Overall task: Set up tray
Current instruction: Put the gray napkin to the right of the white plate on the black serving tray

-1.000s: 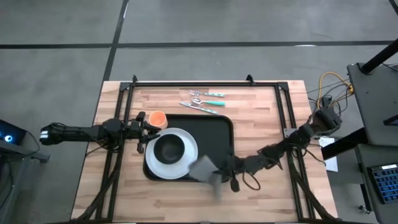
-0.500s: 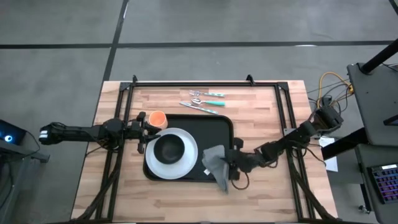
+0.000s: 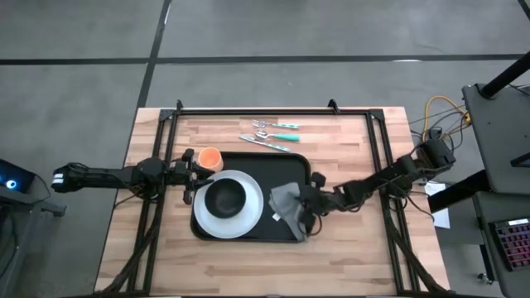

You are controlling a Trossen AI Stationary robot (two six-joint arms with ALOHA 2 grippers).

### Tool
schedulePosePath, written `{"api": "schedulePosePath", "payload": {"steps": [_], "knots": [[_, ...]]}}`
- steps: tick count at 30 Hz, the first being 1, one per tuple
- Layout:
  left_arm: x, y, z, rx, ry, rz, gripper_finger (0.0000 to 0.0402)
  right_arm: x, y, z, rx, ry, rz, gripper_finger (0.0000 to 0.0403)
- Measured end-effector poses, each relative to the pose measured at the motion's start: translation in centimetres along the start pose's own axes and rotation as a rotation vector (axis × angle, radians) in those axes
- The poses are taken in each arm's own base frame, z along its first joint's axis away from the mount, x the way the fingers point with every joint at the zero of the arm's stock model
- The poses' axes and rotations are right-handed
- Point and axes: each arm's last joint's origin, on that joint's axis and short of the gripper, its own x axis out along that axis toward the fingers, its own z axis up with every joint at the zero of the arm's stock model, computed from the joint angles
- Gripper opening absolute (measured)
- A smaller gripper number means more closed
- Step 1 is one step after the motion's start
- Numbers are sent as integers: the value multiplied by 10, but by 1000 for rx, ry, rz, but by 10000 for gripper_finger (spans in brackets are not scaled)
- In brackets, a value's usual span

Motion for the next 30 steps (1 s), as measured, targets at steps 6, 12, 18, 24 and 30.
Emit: {"api": "schedulePosePath", "payload": {"steps": [6, 12, 18, 24, 30], "knots": [[0, 0, 0, 0, 1, 1, 118, 2, -3, 1, -8, 3, -10, 8], [0, 0, 0, 0, 0, 0, 118, 2, 1, 5, -85, 70, 176, 8], [0, 0, 0, 0, 3, 1, 118, 0, 0, 13, -147, 201, 199, 27], [0, 0, 0, 0, 2, 0, 118, -6, 1, 31, -196, 278, 168, 94], [0, 0, 0, 0, 2, 1, 118, -17, 6, 57, -267, 298, 149, 166]]}}
